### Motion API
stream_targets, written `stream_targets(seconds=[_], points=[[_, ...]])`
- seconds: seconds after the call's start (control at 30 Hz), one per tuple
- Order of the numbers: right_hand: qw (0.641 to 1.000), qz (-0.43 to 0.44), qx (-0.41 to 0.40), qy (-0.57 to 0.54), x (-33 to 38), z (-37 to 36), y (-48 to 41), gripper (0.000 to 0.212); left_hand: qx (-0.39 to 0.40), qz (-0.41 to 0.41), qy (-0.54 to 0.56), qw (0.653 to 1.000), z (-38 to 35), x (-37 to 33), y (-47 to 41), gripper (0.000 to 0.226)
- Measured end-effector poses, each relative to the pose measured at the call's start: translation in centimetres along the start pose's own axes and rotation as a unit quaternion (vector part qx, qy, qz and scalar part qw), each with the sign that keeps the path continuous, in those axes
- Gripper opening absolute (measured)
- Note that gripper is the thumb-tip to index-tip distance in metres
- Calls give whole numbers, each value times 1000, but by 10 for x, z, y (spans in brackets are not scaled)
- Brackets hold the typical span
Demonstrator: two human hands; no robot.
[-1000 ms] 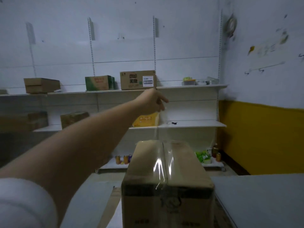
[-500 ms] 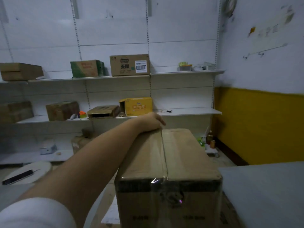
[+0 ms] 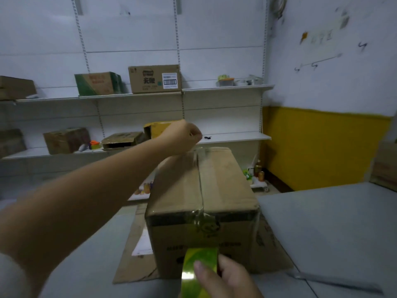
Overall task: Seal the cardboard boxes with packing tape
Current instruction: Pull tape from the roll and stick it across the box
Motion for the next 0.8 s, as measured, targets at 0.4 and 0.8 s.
stream_targets(seconds=[0.4,0.8], points=[[996,27,-8,83,-18,-3,-4,14,142,-21,-190,971,-16,-41,145,68],[949,110,-6,295,-40,12,19,27,105,-47,-193,974,-18,-42,151,83]])
Point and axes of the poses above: each hand's wrist, its own y-axis away from the middle knuckle, its own z-axis out of the back of the hand, x = y × z, the point moved 3 cm from there along -y, towards the middle knuckle, and after that the axes turned 9 degrees about y, right-handed, at the moved point
